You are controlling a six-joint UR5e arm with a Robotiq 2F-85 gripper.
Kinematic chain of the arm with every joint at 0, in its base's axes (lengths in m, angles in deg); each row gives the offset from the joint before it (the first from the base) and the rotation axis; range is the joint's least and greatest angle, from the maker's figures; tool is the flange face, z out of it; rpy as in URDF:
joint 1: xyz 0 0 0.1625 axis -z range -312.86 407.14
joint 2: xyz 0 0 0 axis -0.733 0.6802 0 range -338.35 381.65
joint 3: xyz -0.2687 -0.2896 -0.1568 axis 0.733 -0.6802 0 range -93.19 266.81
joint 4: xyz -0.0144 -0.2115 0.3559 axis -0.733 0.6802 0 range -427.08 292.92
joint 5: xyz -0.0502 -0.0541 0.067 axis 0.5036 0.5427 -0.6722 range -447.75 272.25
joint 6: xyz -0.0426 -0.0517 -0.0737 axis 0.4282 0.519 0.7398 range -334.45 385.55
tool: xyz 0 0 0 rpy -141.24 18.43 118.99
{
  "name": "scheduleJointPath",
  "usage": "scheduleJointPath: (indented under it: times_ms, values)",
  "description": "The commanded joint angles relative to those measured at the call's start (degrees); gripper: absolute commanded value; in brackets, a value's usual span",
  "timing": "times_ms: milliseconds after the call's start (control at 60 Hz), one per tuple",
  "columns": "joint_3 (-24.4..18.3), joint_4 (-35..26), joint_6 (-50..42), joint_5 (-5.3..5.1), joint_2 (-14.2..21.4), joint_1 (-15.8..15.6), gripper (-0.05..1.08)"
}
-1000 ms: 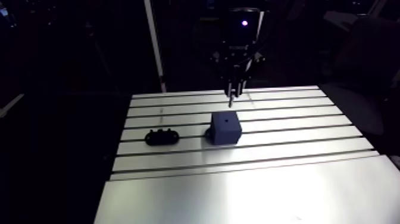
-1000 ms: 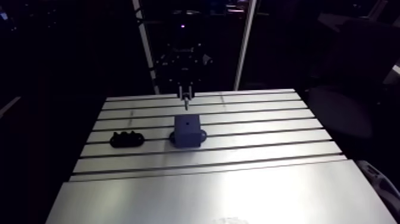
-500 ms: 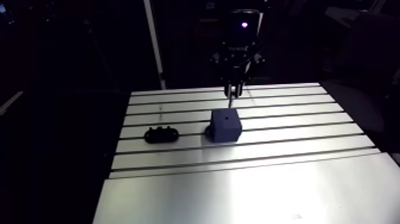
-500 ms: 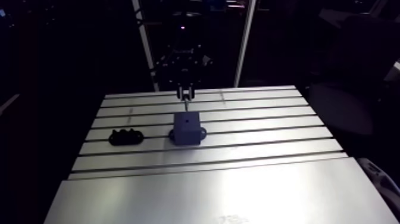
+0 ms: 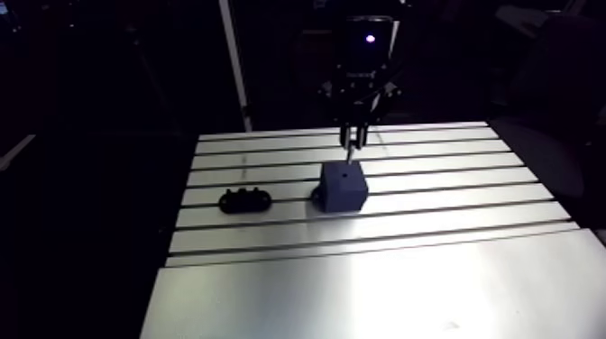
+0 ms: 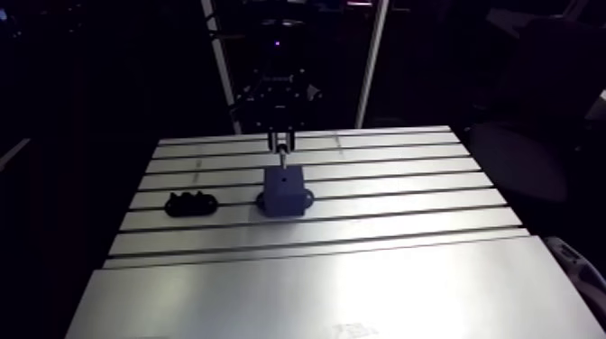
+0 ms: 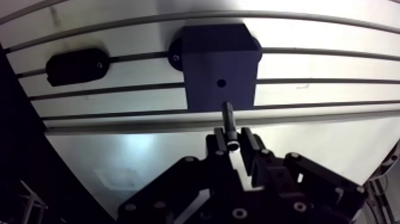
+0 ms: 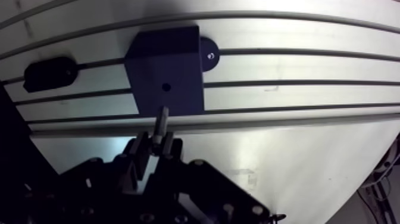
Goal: Pick up the M10 bolt and insert it into the hole until fully seated.
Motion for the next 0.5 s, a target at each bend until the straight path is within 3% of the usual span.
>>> scheduleJointPath:
  times_ms: [17, 500]
  values:
    - [0.01, 0.0, -0.06, 0.0, -0.42, -0.23, 1.08]
    - [-0.15, 0.97, 0.1, 0.0, -1.28, -0.23, 1.08]
